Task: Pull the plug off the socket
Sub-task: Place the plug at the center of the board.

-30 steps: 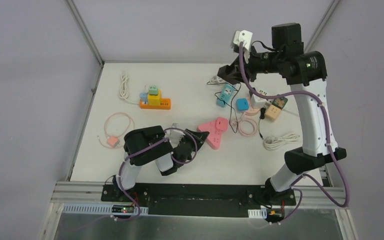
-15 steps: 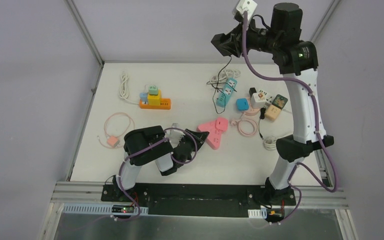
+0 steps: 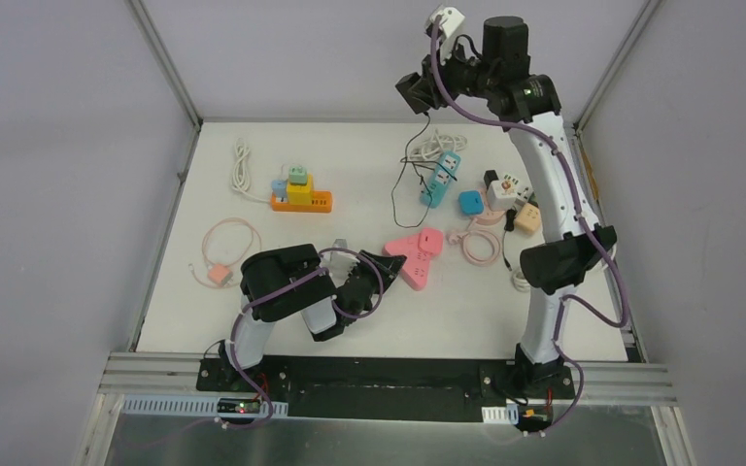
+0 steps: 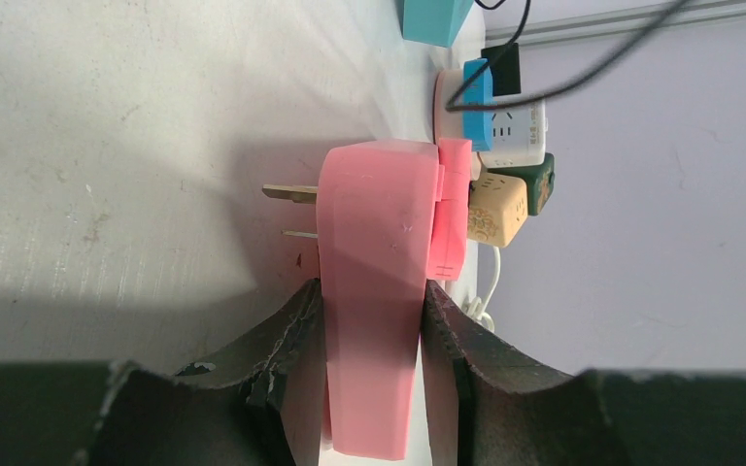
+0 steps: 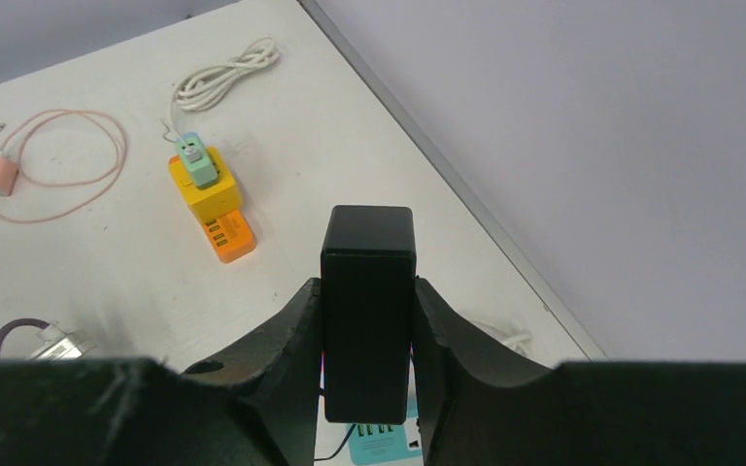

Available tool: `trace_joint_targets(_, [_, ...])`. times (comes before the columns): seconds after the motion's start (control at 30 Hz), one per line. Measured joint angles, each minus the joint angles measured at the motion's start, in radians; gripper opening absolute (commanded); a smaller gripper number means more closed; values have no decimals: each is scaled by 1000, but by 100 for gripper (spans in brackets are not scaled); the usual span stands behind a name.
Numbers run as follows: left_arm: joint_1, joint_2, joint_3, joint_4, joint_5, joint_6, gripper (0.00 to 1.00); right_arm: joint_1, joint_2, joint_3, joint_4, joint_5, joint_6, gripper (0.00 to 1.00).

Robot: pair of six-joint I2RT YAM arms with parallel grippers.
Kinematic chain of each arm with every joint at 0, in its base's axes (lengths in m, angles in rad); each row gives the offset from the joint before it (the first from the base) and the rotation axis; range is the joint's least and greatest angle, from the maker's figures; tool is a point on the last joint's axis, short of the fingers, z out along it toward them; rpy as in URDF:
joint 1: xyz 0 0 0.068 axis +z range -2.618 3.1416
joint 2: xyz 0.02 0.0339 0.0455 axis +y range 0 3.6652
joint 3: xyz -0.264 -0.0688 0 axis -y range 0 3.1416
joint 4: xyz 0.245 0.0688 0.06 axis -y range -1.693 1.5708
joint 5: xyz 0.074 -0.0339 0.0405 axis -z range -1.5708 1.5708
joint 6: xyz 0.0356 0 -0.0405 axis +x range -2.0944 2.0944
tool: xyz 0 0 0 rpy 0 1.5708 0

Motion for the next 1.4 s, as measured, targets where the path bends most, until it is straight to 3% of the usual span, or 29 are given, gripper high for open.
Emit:
trace_joint_targets(0.53, [2,4,-11,27,-1,21,0,18,197,-356,351,304,156,0])
trace_joint_targets(1.07, [13,18,-36,75,3,22,0,11,390,-386,331,312,303,6])
trace_joint_targets(1.13, [13,18,-37,77,4,23,0,11,400,-386,321,311,309,56])
trace_joint_targets(1.2, [13,18,-39,78,6,23,0,9,403,-386,309,307,307,70])
trace_joint_targets(1.4, [13,18,-39,80,10,30,0,3,402,-385,279,275,299,87])
